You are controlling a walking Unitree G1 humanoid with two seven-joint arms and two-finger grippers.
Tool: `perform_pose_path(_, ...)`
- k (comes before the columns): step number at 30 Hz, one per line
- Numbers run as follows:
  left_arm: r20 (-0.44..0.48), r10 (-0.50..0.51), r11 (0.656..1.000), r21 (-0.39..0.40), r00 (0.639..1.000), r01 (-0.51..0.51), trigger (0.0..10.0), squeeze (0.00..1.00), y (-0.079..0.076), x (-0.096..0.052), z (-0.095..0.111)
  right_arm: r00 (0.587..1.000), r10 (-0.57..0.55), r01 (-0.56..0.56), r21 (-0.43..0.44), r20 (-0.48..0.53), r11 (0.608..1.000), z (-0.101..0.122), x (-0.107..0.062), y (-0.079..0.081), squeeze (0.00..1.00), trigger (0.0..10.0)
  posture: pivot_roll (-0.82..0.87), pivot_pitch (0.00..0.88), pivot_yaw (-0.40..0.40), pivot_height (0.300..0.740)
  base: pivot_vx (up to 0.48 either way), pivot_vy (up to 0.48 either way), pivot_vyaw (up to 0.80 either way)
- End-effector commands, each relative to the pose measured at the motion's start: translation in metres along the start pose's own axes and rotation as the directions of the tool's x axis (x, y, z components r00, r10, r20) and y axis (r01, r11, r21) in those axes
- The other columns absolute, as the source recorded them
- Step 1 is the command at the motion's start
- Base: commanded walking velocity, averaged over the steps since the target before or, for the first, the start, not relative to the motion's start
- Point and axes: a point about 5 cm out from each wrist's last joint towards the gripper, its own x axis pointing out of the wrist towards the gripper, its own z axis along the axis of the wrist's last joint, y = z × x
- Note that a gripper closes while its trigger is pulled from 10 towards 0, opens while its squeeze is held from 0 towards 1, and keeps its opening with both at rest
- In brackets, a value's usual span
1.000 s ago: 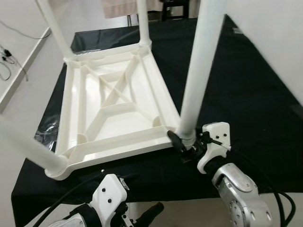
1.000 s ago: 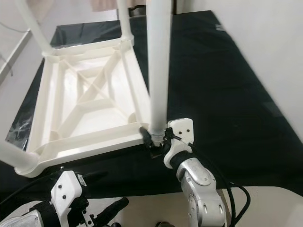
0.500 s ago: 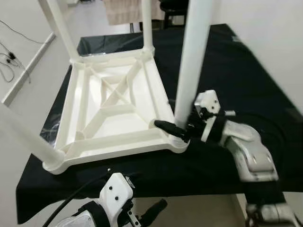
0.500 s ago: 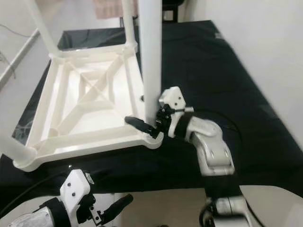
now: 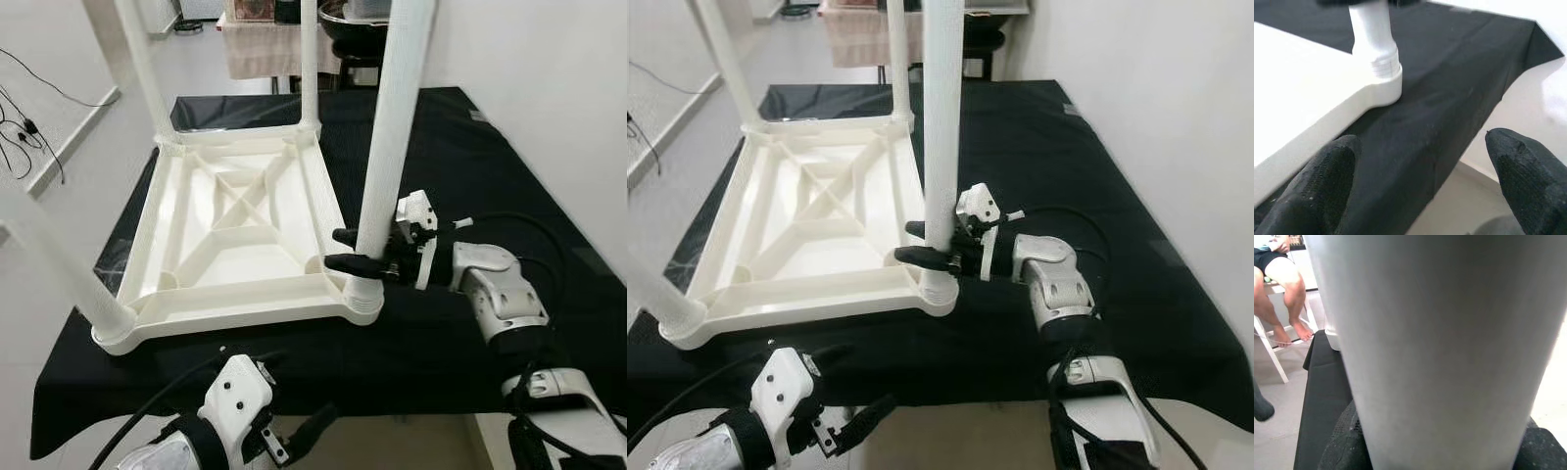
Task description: Building children table
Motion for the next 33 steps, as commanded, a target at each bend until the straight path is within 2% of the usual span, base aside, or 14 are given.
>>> perform_pose_path(1, -0.006, 0.016, 1.0, 0.002, 1.0, -0.016, 10.0, 0.0, 0.003, 0.002, -0.005, 0.999, 0.013, -0.013, 0.005, -0.05, 1.0, -0.013, 0.001, 0.005, 0.0, 0.0, 0.1, 0.034, -0.041, 0.74, 0.0, 0.0, 0.0)
perform_pose_path(8, 0.019, 0.024, 1.0, -0.009, 1.0, -0.024, 10.0, 0.0, 0.008, 0.007, -0.007, 0.984, -0.127, 0.126, -0.016, -0.126, 0.992, -0.032, -0.009, 0.017, 0.0, 0.0, 0.07, 0.018, -0.039, 0.74, 0.0, 0.0, 0.0)
perform_pose_path(9, 0.021, 0.034, 0.999, -0.019, 0.999, -0.033, 10.0, 0.0, 0.009, 0.008, -0.01, 0.929, -0.336, 0.34, -0.002, -0.156, 0.94, -0.041, 0.001, 0.025, 0.0, 0.0, 0.05, 0.011, -0.036, 0.74, 0.0, 0.0, 0.0)
perform_pose_path(13, 0.022, 0.045, 0.999, -0.031, 0.999, -0.045, 10.0, 0.0, 0.01, 0.009, -0.013, 0.784, -0.589, 0.6, -0.006, -0.199, 0.8, -0.049, 0.003, 0.036, 0.0, 0.0, 0.04, 0.006, -0.035, 0.74, 0.0, 0.0, 0.0)
perform_pose_path(14, 0.019, 0.056, 0.998, -0.031, 0.998, -0.056, 10.0, 0.0, 0.014, 0.011, -0.017, 0.689, -0.691, 0.721, 0.105, -0.218, 0.685, -0.053, 0.027, 0.087, 0.0, 0.0, 0.03, 0.009, -0.004, 0.74, 0.0, 0.0, 0.0)
perform_pose_path(15, 0.019, 0.058, 0.998, -0.029, 0.998, -0.058, 10.0, 0.0, 0.016, 0.012, -0.018, 0.67, -0.709, 0.741, 0.139, -0.218, 0.657, -0.051, 0.032, 0.1, 0.0, 0.0, 0.02, 0.007, 0.002, 0.74, 0.0, 0.0, 0.0)
perform_pose_path(23, 0.03, 0.045, 0.999, -0.028, 0.999, -0.044, 10.0, 0.0, 0.019, 0.019, -0.023, 0.705, -0.675, 0.704, 0.093, -0.22, 0.704, -0.056, 0.034, 0.101, 0.0, 0.0, 0.01, 0.0, -0.005, 0.74, 0.0, 0.0, 0.0)
perform_pose_path(24, 0.032, 0.059, 0.998, -0.033, 0.998, -0.057, 10.0, 0.0, 0.021, 0.019, -0.024, 0.721, -0.658, 0.686, 0.096, -0.215, 0.721, -0.055, 0.036, 0.102, 0.0, 7.8, 0.0, 0.0, -0.007, 0.74, 0.0, 0.0, 0.0)
perform_pose_path(25, 0.034, 0.067, 0.997, -0.036, 0.997, -0.066, 10.0, 0.0, 0.021, 0.019, -0.024, 0.731, -0.649, 0.677, 0.098, -0.212, 0.73, -0.055, 0.037, 0.102, 0.0, 7.8, 0.0, 0.0, -0.007, 0.74, 0.0, 0.0, 0.0)
perform_pose_path(26, 0.038, 0.073, 0.997, -0.038, 0.997, -0.072, 10.0, 0.0, 0.022, 0.019, -0.025, 0.731, -0.648, 0.677, 0.112, -0.215, 0.727, -0.053, 0.037, 0.105, 0.0, 10.0, 0.0, 0.0, -0.007, 0.74, 0.0, 0.0, 0.0)
perform_pose_path(28, 0.038, 0.073, 0.997, -0.038, 0.997, -0.072, 10.0, 0.0, 0.022, 0.019, -0.025, 0.731, -0.648, 0.677, 0.112, -0.215, 0.727, -0.053, 0.037, 0.105, 0.0, 10.0, 0.0, 0.0, -0.007, 0.74, 0.0, 0.0, 0.0)
perform_pose_path(29, 0.041, 0.077, 0.996, -0.037, 0.996, -0.075, 10.0, 0.0, 0.023, 0.02, -0.025, 0.745, -0.635, 0.664, 0.132, -0.205, 0.736, -0.05, 0.038, 0.106, 0.82, 10.0, 0.01, 0.0, -0.011, 0.74, 0.0, 0.0, 0.0)
perform_pose_path(30, 0.044, 0.077, 0.997, -0.035, 0.996, -0.075, 10.0, 0.0, 0.023, 0.021, -0.025, 0.77, -0.611, 0.636, 0.148, -0.183, 0.757, -0.045, 0.039, 0.106, 1.0, 10.0, 0.01, 0.0, -0.012, 0.74, 0.0, 0.0, 0.0)
perform_pose_path(33, 0.05, 0.077, 0.997, -0.031, 0.996, -0.075, 10.0, 0.0, 0.024, 0.023, -0.026, 0.866, -0.495, 0.499, 0.196, -0.075, 0.844, -0.03, 0.043, 0.103, 1.0, 10.0, 0.01, 0.0, -0.017, 0.74, 0.0, 0.0, 0.0)
